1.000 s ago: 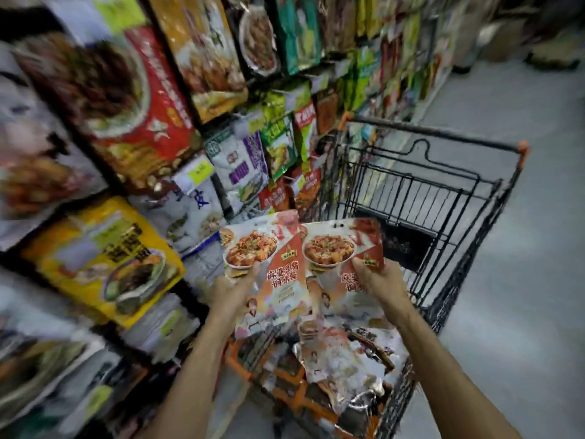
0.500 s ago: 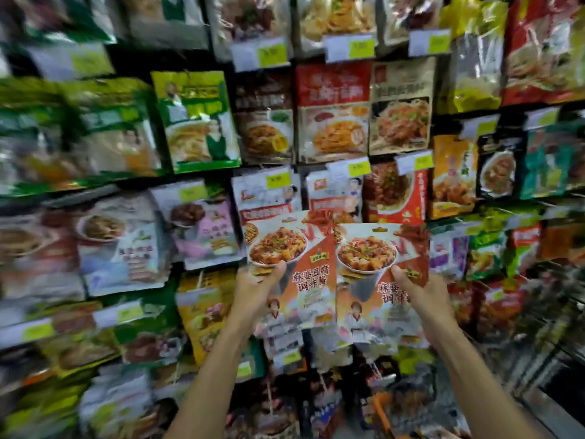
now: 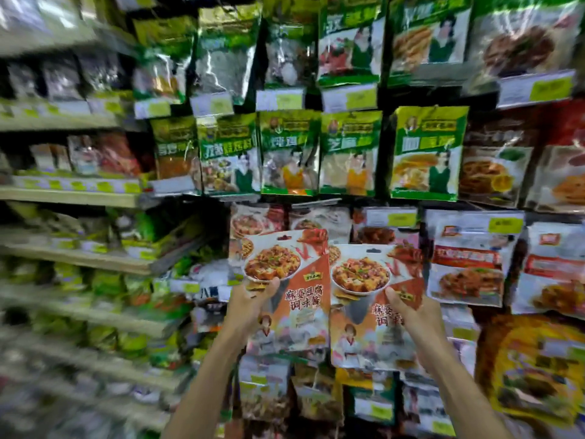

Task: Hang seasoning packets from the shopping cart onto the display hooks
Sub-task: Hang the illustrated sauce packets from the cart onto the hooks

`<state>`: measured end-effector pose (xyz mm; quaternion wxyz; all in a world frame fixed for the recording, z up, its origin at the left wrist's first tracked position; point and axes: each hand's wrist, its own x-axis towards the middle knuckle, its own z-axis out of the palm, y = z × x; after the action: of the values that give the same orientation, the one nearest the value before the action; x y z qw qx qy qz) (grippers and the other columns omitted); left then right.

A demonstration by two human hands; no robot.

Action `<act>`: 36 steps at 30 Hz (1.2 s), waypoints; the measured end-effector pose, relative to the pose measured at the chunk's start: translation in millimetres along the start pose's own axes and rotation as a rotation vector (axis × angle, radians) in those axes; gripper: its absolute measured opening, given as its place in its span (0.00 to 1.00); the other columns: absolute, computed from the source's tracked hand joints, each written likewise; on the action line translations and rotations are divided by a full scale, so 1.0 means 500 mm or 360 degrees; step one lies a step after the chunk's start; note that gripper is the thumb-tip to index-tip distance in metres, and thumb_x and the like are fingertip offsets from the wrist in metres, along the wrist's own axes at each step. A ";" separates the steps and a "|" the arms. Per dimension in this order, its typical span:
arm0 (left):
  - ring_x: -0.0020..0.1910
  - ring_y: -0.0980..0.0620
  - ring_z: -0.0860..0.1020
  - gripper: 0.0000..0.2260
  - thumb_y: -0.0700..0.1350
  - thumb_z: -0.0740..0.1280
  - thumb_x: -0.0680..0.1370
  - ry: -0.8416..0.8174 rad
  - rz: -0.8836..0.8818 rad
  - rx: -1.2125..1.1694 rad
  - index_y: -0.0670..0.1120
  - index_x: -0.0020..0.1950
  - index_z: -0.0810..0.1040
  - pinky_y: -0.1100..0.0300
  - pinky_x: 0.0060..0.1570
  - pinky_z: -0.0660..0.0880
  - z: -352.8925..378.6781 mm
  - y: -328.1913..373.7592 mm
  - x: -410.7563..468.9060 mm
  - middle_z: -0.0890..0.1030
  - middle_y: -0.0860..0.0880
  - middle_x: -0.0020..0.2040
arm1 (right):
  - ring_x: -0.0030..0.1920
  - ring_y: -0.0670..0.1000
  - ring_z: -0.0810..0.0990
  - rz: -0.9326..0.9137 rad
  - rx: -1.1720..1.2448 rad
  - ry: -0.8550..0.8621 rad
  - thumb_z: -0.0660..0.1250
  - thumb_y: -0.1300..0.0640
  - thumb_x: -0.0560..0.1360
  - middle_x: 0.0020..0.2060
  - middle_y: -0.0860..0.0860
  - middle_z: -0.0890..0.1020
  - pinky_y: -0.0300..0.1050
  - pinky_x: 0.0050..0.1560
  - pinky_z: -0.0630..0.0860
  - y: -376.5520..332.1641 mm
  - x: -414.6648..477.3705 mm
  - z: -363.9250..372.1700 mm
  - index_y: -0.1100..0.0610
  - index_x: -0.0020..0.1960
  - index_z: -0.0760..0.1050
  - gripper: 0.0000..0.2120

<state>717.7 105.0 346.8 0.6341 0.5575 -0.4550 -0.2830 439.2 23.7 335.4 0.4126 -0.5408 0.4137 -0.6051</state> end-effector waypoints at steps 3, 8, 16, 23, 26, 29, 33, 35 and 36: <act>0.18 0.45 0.69 0.32 0.54 0.71 0.73 -0.0039 -0.0015 -0.0047 0.29 0.63 0.70 0.59 0.18 0.65 -0.096 -0.025 0.059 0.71 0.38 0.25 | 0.24 0.37 0.77 0.0058 -0.0027 -0.0073 0.70 0.55 0.74 0.23 0.43 0.80 0.29 0.24 0.68 0.016 0.006 0.117 0.60 0.35 0.76 0.12; 0.19 0.46 0.68 0.26 0.55 0.73 0.70 -0.0074 -0.0097 -0.0041 0.32 0.49 0.76 0.58 0.21 0.69 -0.230 -0.053 0.183 0.68 0.35 0.26 | 0.32 0.47 0.78 0.0062 -0.0081 -0.0053 0.70 0.55 0.75 0.33 0.53 0.81 0.35 0.30 0.70 0.034 0.027 0.289 0.69 0.41 0.77 0.16; 0.14 0.50 0.66 0.08 0.45 0.71 0.73 0.0073 -0.0013 -0.0100 0.45 0.37 0.75 0.64 0.17 0.66 -0.386 -0.070 0.310 0.68 0.49 0.19 | 0.39 0.50 0.81 0.0238 -0.0049 -0.0153 0.69 0.56 0.75 0.38 0.54 0.83 0.35 0.34 0.73 0.020 0.089 0.530 0.61 0.43 0.79 0.08; 0.14 0.47 0.68 0.07 0.49 0.72 0.71 0.0081 0.0016 -0.0143 0.47 0.39 0.79 0.61 0.19 0.69 -0.441 -0.096 0.361 0.71 0.45 0.21 | 0.38 0.46 0.80 0.0354 0.0007 -0.0132 0.70 0.59 0.75 0.40 0.52 0.83 0.32 0.31 0.74 0.014 0.151 0.621 0.59 0.48 0.79 0.04; 0.14 0.48 0.67 0.08 0.50 0.73 0.70 0.0112 0.0019 -0.0136 0.47 0.37 0.78 0.63 0.18 0.68 -0.448 -0.099 0.370 0.71 0.45 0.20 | 0.49 0.53 0.81 0.0403 0.0003 -0.0090 0.70 0.58 0.75 0.48 0.55 0.83 0.44 0.51 0.77 0.023 0.170 0.633 0.62 0.55 0.78 0.11; 0.16 0.48 0.69 0.08 0.49 0.72 0.71 0.0118 0.0051 -0.0128 0.45 0.38 0.79 0.63 0.18 0.68 -0.448 -0.096 0.373 0.73 0.42 0.25 | 0.52 0.53 0.79 0.0484 0.0035 -0.0081 0.70 0.58 0.75 0.48 0.53 0.82 0.48 0.57 0.73 0.036 0.187 0.641 0.60 0.56 0.77 0.11; 0.15 0.49 0.65 0.13 0.48 0.72 0.73 0.0006 0.0043 -0.0111 0.46 0.30 0.78 0.63 0.19 0.65 -0.428 -0.088 0.372 0.67 0.45 0.21 | 0.41 0.46 0.75 0.0548 0.0065 -0.0087 0.69 0.58 0.75 0.39 0.46 0.78 0.44 0.52 0.68 0.049 0.202 0.645 0.54 0.53 0.75 0.07; 0.16 0.49 0.63 0.15 0.47 0.71 0.73 -0.0012 0.0016 -0.0130 0.48 0.27 0.76 0.62 0.19 0.65 -0.413 -0.086 0.372 0.63 0.47 0.20 | 0.43 0.47 0.76 0.0528 0.0042 -0.0104 0.69 0.58 0.75 0.43 0.48 0.80 0.43 0.52 0.68 0.054 0.205 0.645 0.56 0.57 0.75 0.11; 0.16 0.49 0.64 0.14 0.47 0.71 0.74 -0.0023 -0.0002 -0.0137 0.48 0.28 0.77 0.61 0.20 0.65 -0.404 -0.085 0.372 0.63 0.48 0.20 | 0.48 0.49 0.78 0.0506 0.0031 -0.0103 0.69 0.57 0.76 0.49 0.51 0.81 0.44 0.54 0.69 0.056 0.205 0.643 0.58 0.60 0.74 0.14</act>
<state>983.5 25.3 361.7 0.6540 0.5279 -0.4467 -0.3066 753.4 -99.7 364.5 0.5215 -0.4837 0.4746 -0.5185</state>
